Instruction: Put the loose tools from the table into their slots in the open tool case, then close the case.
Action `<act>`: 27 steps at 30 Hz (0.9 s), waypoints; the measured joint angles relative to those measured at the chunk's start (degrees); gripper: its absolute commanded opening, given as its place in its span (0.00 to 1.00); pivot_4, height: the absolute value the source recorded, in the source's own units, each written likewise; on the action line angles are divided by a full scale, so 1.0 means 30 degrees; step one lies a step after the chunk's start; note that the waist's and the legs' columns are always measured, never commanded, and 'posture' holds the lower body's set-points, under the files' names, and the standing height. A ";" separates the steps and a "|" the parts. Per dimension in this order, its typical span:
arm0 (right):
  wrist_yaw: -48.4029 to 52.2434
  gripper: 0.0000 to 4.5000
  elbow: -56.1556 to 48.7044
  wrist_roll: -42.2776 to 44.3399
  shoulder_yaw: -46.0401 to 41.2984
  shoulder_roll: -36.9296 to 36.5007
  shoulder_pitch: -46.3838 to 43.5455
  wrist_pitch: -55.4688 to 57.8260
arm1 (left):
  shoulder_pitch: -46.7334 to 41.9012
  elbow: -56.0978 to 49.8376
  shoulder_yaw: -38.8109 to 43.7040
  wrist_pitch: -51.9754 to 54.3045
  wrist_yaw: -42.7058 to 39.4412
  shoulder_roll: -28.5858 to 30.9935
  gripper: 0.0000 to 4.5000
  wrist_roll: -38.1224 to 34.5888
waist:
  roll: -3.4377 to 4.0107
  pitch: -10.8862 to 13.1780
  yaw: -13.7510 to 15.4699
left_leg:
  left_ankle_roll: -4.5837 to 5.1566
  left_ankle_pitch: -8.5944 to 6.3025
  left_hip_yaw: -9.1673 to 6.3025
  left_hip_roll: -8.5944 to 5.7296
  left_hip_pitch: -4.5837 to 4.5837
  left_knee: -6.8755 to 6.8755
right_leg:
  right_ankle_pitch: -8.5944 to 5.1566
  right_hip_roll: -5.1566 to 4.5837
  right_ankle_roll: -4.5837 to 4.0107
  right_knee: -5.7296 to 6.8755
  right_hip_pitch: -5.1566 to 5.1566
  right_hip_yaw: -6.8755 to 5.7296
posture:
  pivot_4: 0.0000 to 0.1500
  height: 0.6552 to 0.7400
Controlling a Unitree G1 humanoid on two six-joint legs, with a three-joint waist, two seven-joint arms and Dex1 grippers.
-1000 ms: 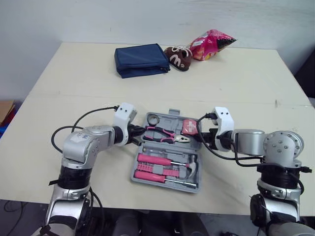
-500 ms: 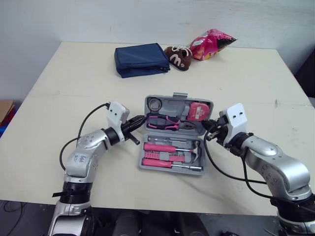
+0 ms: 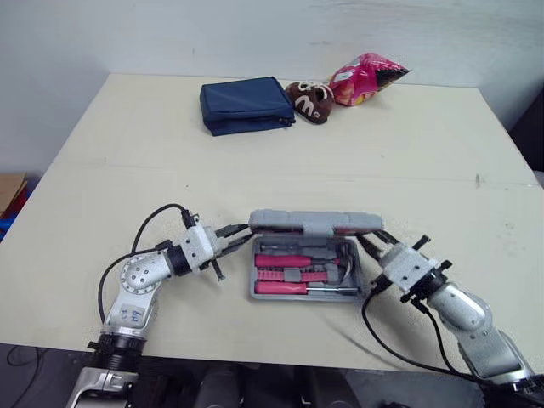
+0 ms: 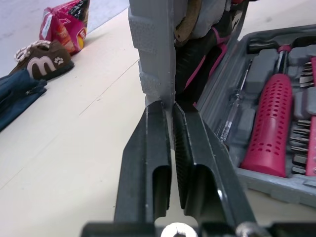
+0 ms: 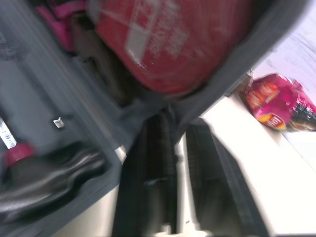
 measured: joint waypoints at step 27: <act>0.7270 0.00 -0.7447 0.7147 -0.0019 -0.2659 0.6001 0.9990 | -0.9831 1.1673 -0.3489 0.3754 -0.4752 -0.0867 0.01 0.1684 | -0.0064 0.0023 0.0035 | 0.0015 -0.0106 -0.0018 0.0026 0.0257 0.0031 | -0.0020 0.0083 -0.0016 -0.0067 0.0289 -0.0024 | 1.00 1.00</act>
